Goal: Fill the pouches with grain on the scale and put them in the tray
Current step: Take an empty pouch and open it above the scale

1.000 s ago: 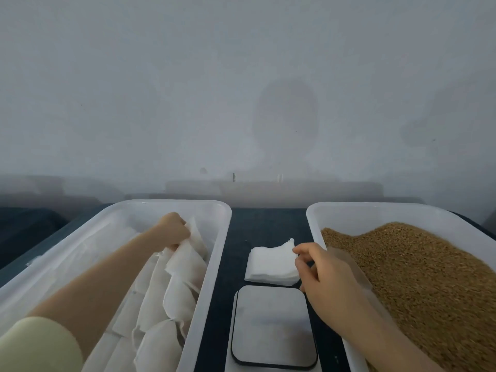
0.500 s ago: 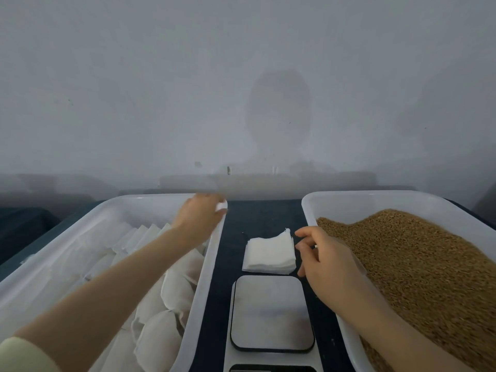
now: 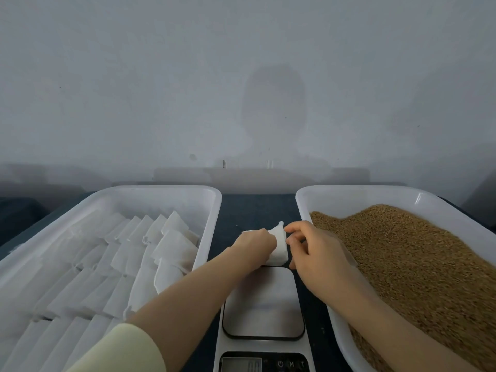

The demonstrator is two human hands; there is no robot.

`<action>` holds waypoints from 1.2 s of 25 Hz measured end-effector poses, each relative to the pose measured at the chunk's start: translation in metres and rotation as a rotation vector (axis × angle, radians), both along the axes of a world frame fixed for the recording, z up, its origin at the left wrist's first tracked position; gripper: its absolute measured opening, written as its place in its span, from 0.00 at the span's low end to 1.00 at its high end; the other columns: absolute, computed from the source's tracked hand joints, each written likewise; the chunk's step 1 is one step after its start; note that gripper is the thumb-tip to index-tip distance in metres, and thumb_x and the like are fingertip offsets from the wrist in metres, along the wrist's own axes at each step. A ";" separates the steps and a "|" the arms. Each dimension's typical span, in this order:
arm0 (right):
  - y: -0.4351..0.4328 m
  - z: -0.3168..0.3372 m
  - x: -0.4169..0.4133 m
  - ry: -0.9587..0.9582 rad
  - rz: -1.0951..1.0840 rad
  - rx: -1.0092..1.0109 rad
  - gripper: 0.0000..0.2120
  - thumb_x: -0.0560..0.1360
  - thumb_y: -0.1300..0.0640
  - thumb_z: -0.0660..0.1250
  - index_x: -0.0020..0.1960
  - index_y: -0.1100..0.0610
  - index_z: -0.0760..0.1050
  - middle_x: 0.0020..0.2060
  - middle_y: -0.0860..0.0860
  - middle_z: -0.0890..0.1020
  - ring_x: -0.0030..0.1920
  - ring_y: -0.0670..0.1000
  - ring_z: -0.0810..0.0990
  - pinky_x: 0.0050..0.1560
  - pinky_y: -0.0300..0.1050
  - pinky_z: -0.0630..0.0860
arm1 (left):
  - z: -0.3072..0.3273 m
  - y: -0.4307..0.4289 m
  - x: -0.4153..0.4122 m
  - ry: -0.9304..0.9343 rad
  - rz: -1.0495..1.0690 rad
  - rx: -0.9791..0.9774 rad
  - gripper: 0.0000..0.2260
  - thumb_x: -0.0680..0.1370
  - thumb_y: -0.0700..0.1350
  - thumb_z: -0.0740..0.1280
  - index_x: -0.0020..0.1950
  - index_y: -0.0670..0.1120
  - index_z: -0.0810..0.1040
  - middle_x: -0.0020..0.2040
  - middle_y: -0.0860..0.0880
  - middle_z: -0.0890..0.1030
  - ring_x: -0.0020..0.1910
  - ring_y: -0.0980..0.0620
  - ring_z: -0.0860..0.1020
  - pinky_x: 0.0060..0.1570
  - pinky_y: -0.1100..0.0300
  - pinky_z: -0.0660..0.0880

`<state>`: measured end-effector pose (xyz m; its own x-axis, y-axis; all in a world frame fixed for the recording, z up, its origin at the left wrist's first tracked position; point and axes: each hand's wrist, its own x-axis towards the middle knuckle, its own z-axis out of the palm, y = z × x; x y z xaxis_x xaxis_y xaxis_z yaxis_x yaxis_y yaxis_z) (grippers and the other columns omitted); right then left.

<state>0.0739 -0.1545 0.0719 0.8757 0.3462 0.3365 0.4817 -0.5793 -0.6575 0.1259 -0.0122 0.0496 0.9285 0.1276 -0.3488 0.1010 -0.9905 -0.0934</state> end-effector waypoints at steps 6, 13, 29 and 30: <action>0.000 0.001 -0.001 0.025 0.018 0.021 0.10 0.80 0.58 0.57 0.59 0.50 0.73 0.35 0.48 0.80 0.35 0.43 0.77 0.32 0.29 0.71 | -0.006 0.017 -0.008 -0.422 0.177 -0.438 0.11 0.81 0.39 0.57 0.61 0.36 0.69 0.55 0.38 0.77 0.52 0.41 0.77 0.45 0.56 0.69; 0.002 0.002 -0.001 0.032 0.017 0.026 0.10 0.80 0.58 0.58 0.59 0.51 0.73 0.35 0.47 0.79 0.33 0.42 0.76 0.31 0.28 0.69 | 0.006 0.028 -0.001 -0.635 0.679 -1.090 0.15 0.80 0.37 0.58 0.67 0.44 0.71 0.61 0.44 0.76 0.42 0.52 0.76 0.34 0.65 0.70; 0.000 0.003 -0.002 0.069 0.043 0.090 0.10 0.80 0.56 0.59 0.61 0.52 0.72 0.36 0.45 0.79 0.30 0.35 0.76 0.27 0.30 0.69 | 0.050 0.030 -0.041 -0.615 0.511 -1.569 0.08 0.76 0.48 0.70 0.48 0.44 0.81 0.43 0.48 0.85 0.41 0.50 0.84 0.40 0.57 0.81; 0.000 0.004 -0.002 0.079 0.043 0.122 0.10 0.80 0.56 0.59 0.61 0.52 0.72 0.36 0.45 0.79 0.31 0.35 0.76 0.27 0.29 0.69 | 0.050 0.028 -0.052 -0.577 0.465 -1.512 0.09 0.76 0.49 0.70 0.51 0.44 0.82 0.46 0.47 0.85 0.45 0.48 0.84 0.45 0.55 0.80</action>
